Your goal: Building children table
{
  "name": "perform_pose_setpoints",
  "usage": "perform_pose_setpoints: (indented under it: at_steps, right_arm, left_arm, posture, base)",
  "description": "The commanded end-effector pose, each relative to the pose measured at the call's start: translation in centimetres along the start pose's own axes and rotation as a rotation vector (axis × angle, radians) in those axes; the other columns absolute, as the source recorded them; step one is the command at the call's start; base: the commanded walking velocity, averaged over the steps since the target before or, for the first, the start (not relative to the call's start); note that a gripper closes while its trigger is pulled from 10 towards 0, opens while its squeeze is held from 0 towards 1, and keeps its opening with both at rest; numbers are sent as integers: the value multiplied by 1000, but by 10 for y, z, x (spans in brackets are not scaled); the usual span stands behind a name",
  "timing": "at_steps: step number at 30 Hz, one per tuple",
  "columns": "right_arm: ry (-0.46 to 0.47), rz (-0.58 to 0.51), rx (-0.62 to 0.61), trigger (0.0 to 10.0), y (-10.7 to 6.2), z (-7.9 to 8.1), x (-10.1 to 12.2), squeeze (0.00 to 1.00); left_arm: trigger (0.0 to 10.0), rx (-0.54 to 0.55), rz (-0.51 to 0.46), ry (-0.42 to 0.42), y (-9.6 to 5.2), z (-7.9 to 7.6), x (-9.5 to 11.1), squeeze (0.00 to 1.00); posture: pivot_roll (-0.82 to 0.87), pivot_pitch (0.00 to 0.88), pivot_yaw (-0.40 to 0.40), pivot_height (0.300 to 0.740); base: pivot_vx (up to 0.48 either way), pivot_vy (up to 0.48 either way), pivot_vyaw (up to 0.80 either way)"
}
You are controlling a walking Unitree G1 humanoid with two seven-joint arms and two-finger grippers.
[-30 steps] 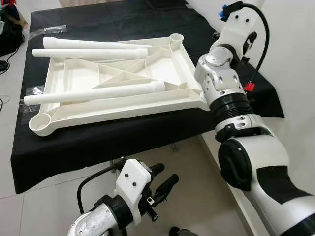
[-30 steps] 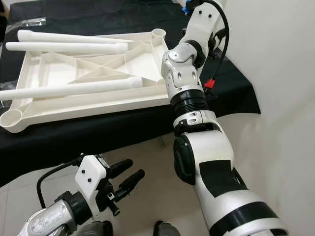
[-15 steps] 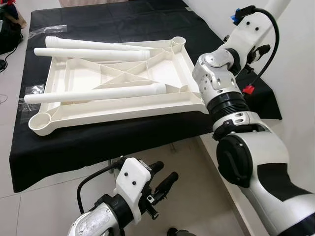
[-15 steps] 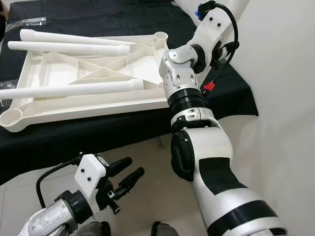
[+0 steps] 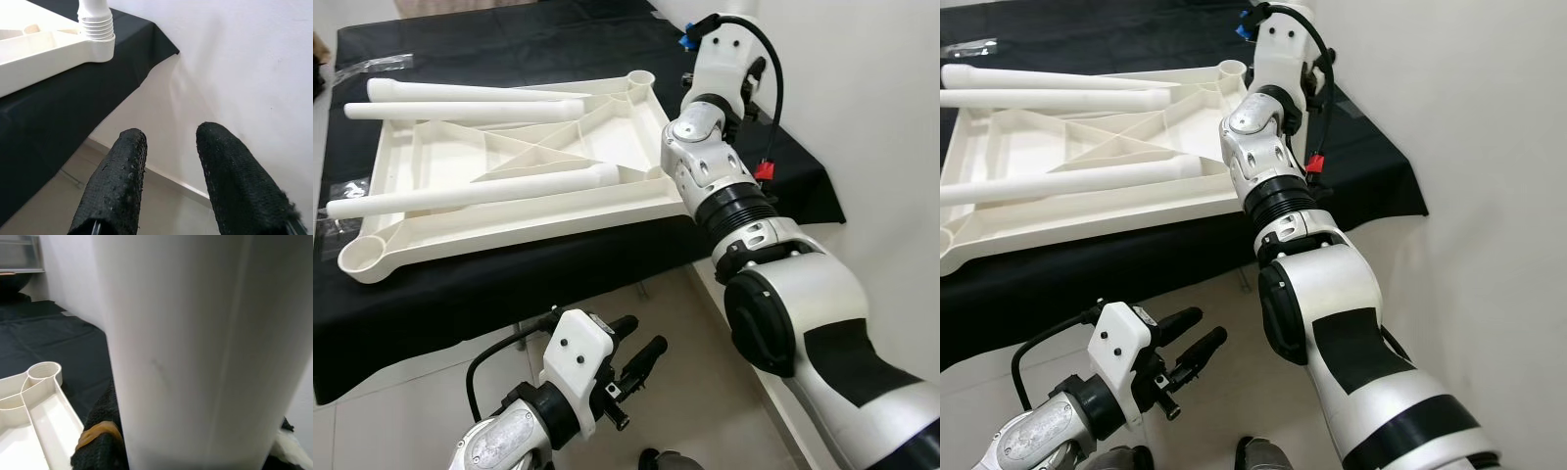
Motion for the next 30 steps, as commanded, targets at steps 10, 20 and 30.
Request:
perform_pose_setpoints:
  at_steps: [10,20,30]
  right_arm:
    - [71,395,-198,10000,-5,-47,-80,0]
    - [28,355,-238,10000,9,-69,-69,0]
    - [49,249,-146,10000,4,-45,-61,0]
  left_arm:
    - [10000,4,22,-7,0,-1,-5,0]
    - [10000,4,23,-3,0,-1,-6,0]
    - [10000,7,24,1,-1,0,-7,0]
  posture:
    - [75,212,-91,740]
    - [75,214,-90,740]
    - [78,212,-92,740]
  base:
    - [0,0,0]
    - [0,0,0]
    - [0,0,0]
Point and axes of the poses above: a point about 5 cm out from each wrist's last joint towards the gripper, its own y axis pointing out of the wrist towards the gripper, its own x axis along the axis of the wrist's last joint, z = x × y, the point moved 4 cm from there along y, pointing out of the wrist towards the gripper, and after that the axes turned 15 degrees about y, right-handed, at the moved point
